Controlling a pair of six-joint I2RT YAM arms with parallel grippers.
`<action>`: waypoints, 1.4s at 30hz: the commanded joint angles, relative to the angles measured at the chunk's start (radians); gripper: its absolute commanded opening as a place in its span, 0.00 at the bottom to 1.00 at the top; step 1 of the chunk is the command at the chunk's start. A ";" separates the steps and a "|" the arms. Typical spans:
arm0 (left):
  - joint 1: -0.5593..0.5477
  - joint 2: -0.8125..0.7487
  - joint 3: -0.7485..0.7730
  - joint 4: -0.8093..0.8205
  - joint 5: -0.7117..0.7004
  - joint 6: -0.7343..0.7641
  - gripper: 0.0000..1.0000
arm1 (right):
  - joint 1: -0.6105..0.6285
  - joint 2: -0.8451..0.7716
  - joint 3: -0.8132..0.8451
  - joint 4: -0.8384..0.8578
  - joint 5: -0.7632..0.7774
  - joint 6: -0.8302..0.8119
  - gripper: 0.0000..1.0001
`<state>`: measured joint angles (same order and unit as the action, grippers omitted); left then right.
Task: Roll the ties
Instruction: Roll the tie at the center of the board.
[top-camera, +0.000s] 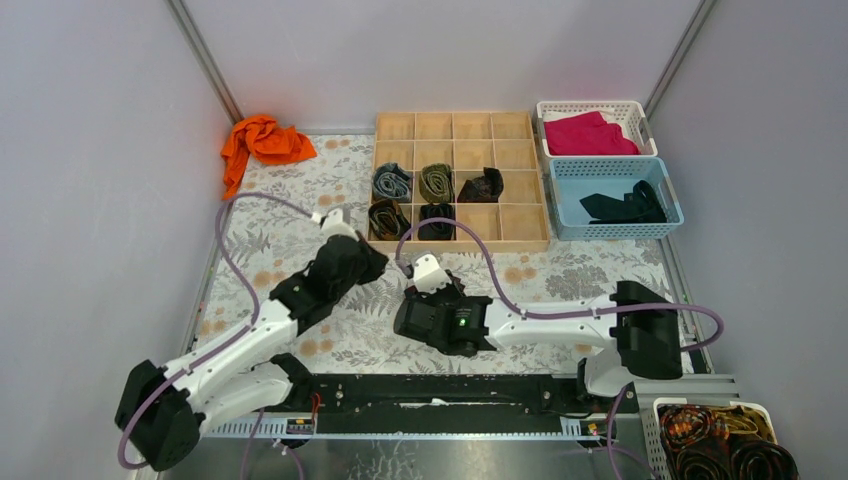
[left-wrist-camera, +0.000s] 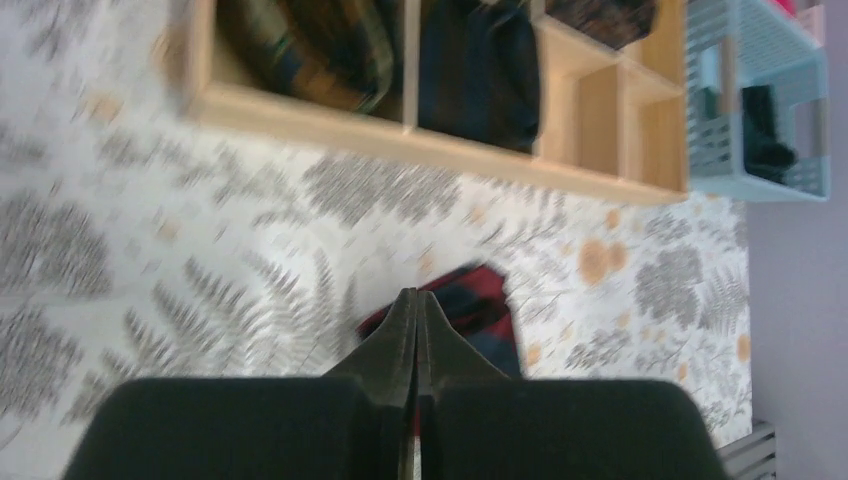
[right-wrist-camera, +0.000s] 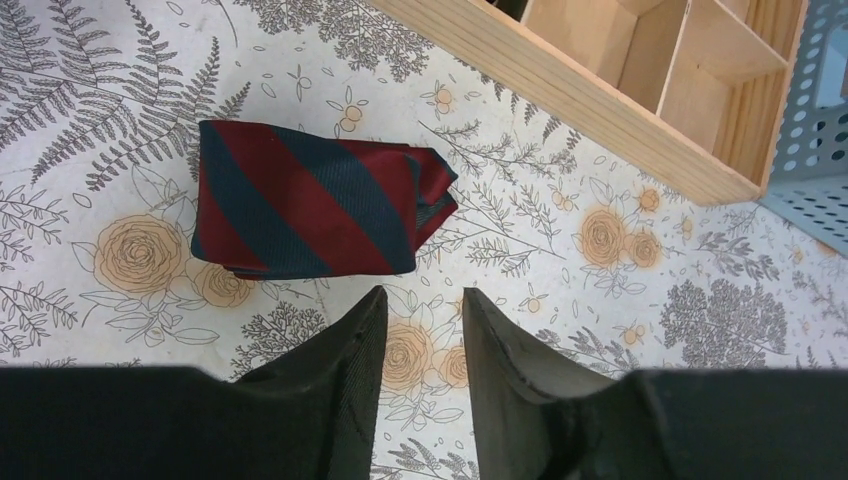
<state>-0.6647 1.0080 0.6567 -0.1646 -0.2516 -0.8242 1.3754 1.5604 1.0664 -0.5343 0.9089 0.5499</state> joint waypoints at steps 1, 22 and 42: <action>0.005 -0.149 -0.190 -0.038 0.013 -0.147 0.00 | 0.007 0.052 0.072 -0.016 0.022 -0.032 0.44; 0.005 0.022 -0.458 0.380 0.219 -0.307 0.00 | -0.106 0.023 -0.020 0.077 -0.073 0.075 0.54; 0.005 0.129 -0.526 0.611 0.209 -0.353 0.06 | -0.341 -0.144 -0.251 0.416 -0.545 0.085 0.55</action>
<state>-0.6647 1.1149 0.1436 0.3408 -0.0437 -1.1797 1.0721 1.4658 0.8463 -0.1974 0.4553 0.6014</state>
